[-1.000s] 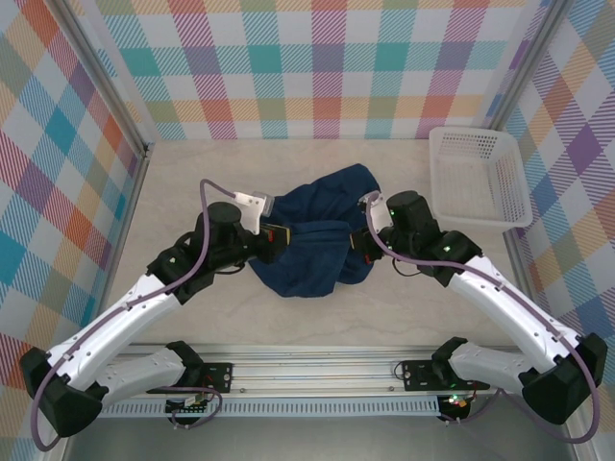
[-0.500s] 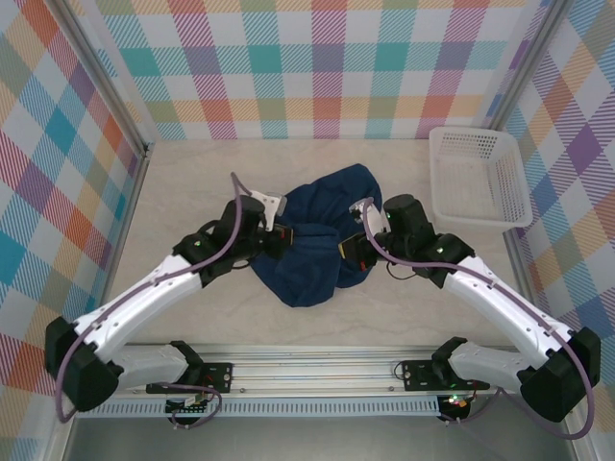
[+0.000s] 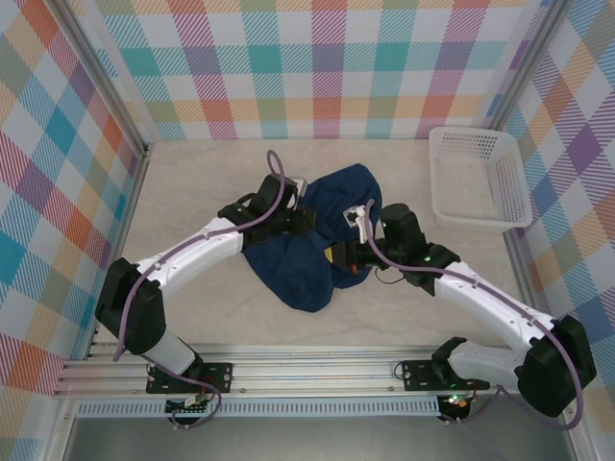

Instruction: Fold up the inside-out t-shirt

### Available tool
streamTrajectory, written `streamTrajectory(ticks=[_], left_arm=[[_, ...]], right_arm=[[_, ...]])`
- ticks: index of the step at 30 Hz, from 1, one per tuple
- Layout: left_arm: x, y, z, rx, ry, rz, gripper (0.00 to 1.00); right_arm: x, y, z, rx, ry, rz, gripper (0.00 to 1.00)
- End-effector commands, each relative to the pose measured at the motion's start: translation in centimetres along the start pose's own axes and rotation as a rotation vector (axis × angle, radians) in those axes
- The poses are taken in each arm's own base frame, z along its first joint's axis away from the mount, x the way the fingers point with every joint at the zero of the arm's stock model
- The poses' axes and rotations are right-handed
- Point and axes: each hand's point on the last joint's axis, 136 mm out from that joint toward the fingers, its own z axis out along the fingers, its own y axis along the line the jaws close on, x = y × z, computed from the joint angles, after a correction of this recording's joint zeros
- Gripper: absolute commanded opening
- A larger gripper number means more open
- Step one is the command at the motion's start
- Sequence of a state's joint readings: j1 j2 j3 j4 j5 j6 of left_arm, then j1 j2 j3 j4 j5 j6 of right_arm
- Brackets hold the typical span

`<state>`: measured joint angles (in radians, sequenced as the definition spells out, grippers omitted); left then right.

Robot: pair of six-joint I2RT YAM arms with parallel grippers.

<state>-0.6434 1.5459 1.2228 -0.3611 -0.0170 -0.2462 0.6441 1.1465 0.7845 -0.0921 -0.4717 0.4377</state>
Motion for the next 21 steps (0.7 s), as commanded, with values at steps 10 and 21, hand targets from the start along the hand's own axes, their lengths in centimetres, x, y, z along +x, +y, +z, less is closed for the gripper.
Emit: streamTrajectory(ticks=[10, 21], left_arm=[[6.7, 1.0, -9.7, 0.185, -0.103, -0.067, 0.73], [7.6, -6.3, -10.2, 0.528, -0.234, 0.063, 0.58]], right_arm=[[-1.8, 1.8, 2.8, -0.072, -0.067, 0.119, 0.00], [-3.1, 2.4, 4.0, -0.084, -0.022, 0.221, 0.00]])
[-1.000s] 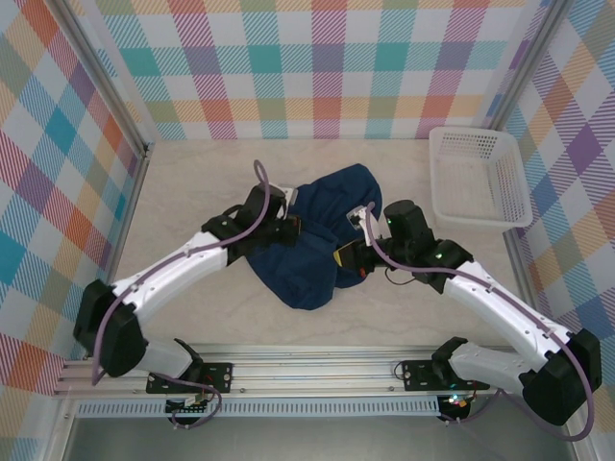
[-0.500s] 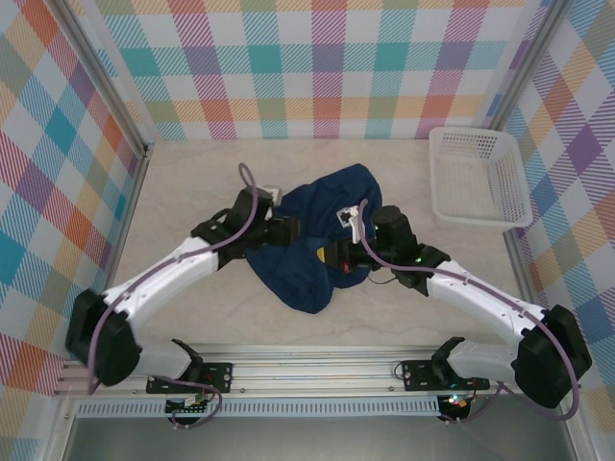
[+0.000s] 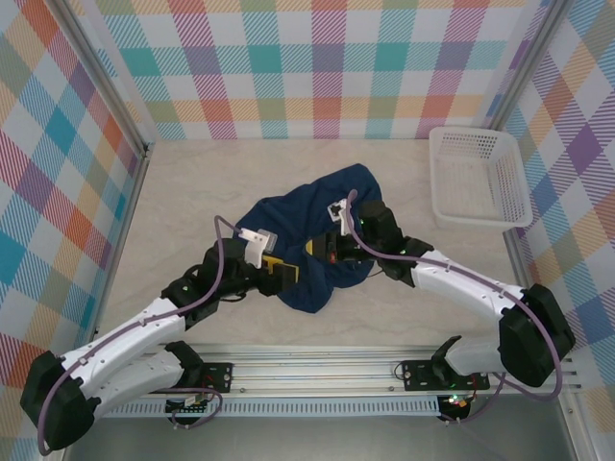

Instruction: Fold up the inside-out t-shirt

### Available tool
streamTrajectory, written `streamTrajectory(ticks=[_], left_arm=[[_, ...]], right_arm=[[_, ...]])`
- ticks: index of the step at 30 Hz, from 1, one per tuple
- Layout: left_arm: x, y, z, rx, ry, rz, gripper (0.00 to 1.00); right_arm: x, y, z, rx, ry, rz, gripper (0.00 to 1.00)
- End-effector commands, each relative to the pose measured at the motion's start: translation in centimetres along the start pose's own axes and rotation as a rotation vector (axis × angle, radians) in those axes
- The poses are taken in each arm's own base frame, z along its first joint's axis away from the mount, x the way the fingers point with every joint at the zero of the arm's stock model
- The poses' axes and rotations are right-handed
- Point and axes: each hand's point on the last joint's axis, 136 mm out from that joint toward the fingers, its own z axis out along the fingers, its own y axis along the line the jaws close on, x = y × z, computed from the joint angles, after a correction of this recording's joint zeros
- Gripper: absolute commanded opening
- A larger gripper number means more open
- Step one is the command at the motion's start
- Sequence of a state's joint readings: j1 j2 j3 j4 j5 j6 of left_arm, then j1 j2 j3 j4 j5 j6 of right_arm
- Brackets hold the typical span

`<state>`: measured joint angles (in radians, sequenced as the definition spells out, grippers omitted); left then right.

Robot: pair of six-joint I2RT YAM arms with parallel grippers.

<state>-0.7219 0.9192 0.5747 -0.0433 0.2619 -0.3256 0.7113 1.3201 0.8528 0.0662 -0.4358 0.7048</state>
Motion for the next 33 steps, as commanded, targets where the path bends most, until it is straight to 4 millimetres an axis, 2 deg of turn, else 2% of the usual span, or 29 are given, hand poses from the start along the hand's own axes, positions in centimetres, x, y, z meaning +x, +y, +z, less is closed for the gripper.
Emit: streamTrajectory(ticks=[1, 7, 12, 16, 19, 21, 22, 25, 28, 31, 33], left_arm=[[-2.7, -2.9, 0.8, 0.104, -0.082, 0.080, 0.55], [-3.1, -2.9, 3.4, 0.092, -0.056, 0.108, 0.45], [-4.2, -2.4, 4.2, 0.055, -0.096, 0.114, 0.36], [-4.4, -1.6, 4.7, 0.018, -0.100, 0.116, 0.16], [-4.0, -1.0, 4.3, -0.017, -0.091, 0.128, 0.00], [-3.6, -0.3, 3.6, -0.049, -0.095, 0.141, 0.00], [-3.4, 0.0, 3.2, -0.062, -0.100, 0.142, 0.00], [-2.6, 1.2, 1.9, -0.110, -0.098, 0.130, 0.00], [-2.3, 2.1, -0.1, -0.169, -0.101, 0.110, 0.00], [-2.7, 3.3, -2.7, -0.262, -0.124, 0.097, 0.00], [-3.2, 4.1, -4.4, -0.325, -0.141, 0.086, 0.00]], right_arm=[[-1.1, 2.0, 0.0, -0.053, -0.004, 0.012, 0.00], [-1.4, 2.6, -0.2, -0.063, -0.004, 0.018, 0.00], [-1.3, 2.7, -0.3, -0.061, -0.001, 0.021, 0.00], [-1.3, 2.5, -0.5, -0.054, -0.002, 0.021, 0.00], [-1.4, 2.3, -0.7, -0.035, -0.010, 0.014, 0.00], [-1.5, 2.0, -1.0, -0.015, -0.011, 0.003, 0.00], [-1.6, 1.8, -1.2, -0.001, -0.014, -0.008, 0.05], [-2.0, 1.0, -2.7, 0.084, -0.033, -0.072, 0.29], [-2.6, -1.3, -4.9, 0.267, -0.071, -0.167, 0.43], [-3.5, -6.0, -6.8, 0.501, -0.092, -0.201, 0.53], [-4.0, -9.8, -7.3, 0.615, -0.077, -0.152, 0.58]])
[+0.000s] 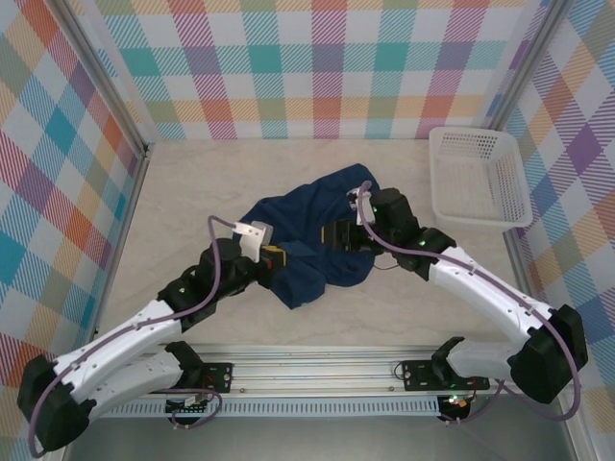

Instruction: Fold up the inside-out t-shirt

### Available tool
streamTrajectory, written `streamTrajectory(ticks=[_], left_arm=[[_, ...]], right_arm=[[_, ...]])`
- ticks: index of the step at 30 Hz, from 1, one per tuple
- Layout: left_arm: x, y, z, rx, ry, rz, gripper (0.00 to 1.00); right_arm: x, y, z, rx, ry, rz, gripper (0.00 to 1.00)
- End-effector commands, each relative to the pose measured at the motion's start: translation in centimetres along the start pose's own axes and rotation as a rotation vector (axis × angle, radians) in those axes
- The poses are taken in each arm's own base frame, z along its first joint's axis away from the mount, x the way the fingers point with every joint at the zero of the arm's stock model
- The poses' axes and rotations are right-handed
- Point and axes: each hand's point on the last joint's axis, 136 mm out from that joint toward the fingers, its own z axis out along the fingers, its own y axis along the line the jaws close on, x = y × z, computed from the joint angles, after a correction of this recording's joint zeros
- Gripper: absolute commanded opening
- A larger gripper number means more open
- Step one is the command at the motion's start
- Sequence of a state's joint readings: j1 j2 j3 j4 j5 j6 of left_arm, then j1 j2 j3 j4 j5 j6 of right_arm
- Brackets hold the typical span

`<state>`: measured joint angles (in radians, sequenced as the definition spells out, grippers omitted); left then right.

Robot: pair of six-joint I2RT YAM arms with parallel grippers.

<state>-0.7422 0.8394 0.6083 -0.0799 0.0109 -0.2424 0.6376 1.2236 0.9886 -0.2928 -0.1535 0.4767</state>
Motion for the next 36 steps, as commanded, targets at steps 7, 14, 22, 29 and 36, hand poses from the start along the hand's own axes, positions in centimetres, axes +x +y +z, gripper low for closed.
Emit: streamTrajectory(ticks=[7, 14, 22, 29, 36], left_arm=[[-1.1, 5.1, -4.9, -0.278, -0.004, -0.021, 0.00], [-1.3, 5.7, -5.3, -0.310, 0.003, -0.031, 0.00], [-1.6, 5.6, -5.4, -0.310, -0.002, -0.038, 0.00], [-2.0, 5.8, -5.8, -0.318, -0.015, -0.041, 0.00], [-3.7, 6.4, -6.9, -0.363, -0.055, -0.050, 0.00]], right_arm=[[2.8, -11.6, 6.3, 0.345, 0.245, -0.035, 0.66], [4.6, -11.3, 10.3, 0.378, 0.378, -0.227, 0.68], [6.6, -13.3, 13.0, 0.489, 0.524, -0.317, 0.57], [5.6, -15.5, 12.5, 0.631, 0.529, -0.381, 0.26], [1.0, -15.2, 8.2, 0.657, 0.362, -0.352, 0.00]])
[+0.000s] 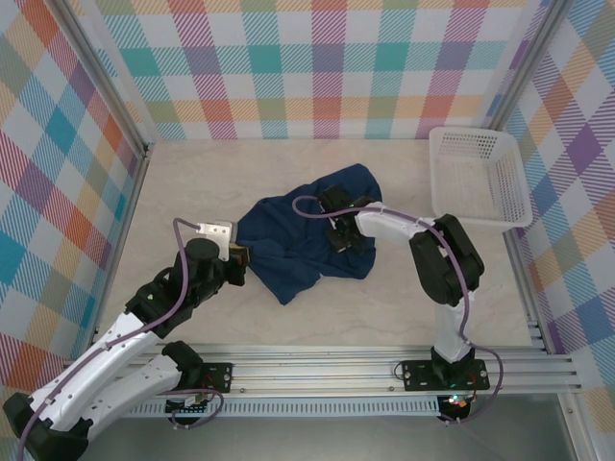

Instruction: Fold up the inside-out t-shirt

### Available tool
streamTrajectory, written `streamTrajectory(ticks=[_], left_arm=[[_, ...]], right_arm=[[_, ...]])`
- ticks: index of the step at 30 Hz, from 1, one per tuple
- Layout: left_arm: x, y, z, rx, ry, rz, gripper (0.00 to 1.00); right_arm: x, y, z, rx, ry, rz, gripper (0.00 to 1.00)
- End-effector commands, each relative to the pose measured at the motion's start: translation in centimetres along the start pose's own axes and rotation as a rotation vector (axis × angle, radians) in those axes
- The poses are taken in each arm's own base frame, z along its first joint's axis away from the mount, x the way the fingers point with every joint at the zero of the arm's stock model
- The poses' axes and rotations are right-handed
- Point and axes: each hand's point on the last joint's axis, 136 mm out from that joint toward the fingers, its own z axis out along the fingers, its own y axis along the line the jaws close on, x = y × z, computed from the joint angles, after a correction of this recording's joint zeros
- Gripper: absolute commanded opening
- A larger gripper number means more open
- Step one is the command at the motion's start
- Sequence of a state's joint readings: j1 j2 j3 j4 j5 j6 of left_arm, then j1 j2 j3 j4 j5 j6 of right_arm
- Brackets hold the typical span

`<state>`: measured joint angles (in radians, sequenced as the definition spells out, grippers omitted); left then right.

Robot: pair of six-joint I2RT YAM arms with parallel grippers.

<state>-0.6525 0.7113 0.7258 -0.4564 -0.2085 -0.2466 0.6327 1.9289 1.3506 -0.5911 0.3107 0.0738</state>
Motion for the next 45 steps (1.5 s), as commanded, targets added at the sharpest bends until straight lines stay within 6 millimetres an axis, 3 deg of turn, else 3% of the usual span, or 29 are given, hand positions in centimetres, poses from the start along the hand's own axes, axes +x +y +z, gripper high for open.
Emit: streamTrajectory(ticks=[1, 6, 12, 19, 24, 28, 31, 39, 42, 45], left_arm=[[-3.0, 0.8, -1.6, -0.042, -0.075, -0.033, 0.00], [-6.6, 1.8, -3.5, -0.097, -0.118, -0.038, 0.00], [-11.3, 3.1, -5.4, -0.177, -0.139, -0.040, 0.00], [-17.1, 5.6, -8.7, -0.306, -0.250, -0.009, 0.00], [-20.2, 7.6, -9.8, -0.356, -0.256, -0.005, 0.00], [-20.5, 8.5, -9.0, -0.355, -0.207, -0.035, 0.00], [-17.9, 8.3, -7.2, -0.308, -0.137, -0.083, 0.00], [-8.8, 10.7, -2.0, -0.335, 0.130, -0.202, 0.00], [-6.8, 11.1, -1.1, -0.335, 0.191, -0.228, 0.00], [-5.9, 11.3, -0.7, -0.334, 0.209, -0.232, 0.00]], right_arm=[[-1.7, -3.7, -4.8, 0.028, -0.128, 0.082, 0.00], [-2.1, -7.7, -11.8, -0.167, -0.313, 0.296, 0.00], [-2.6, -10.9, -19.3, -0.324, -0.529, 0.430, 0.00], [-1.8, -14.3, -24.7, -0.296, -0.696, 0.512, 0.00], [-1.0, -15.8, -26.6, -0.243, -0.763, 0.544, 0.00], [-0.2, -15.8, -25.9, -0.239, -0.729, 0.561, 0.00], [0.7, -14.9, -23.4, -0.278, -0.649, 0.601, 0.00], [0.7, -10.4, -11.1, -0.518, -0.333, 0.683, 0.02], [0.3, -10.1, -7.4, -0.523, -0.254, 0.694, 0.08], [0.5, -10.5, -5.1, -0.487, -0.197, 0.690, 0.18]])
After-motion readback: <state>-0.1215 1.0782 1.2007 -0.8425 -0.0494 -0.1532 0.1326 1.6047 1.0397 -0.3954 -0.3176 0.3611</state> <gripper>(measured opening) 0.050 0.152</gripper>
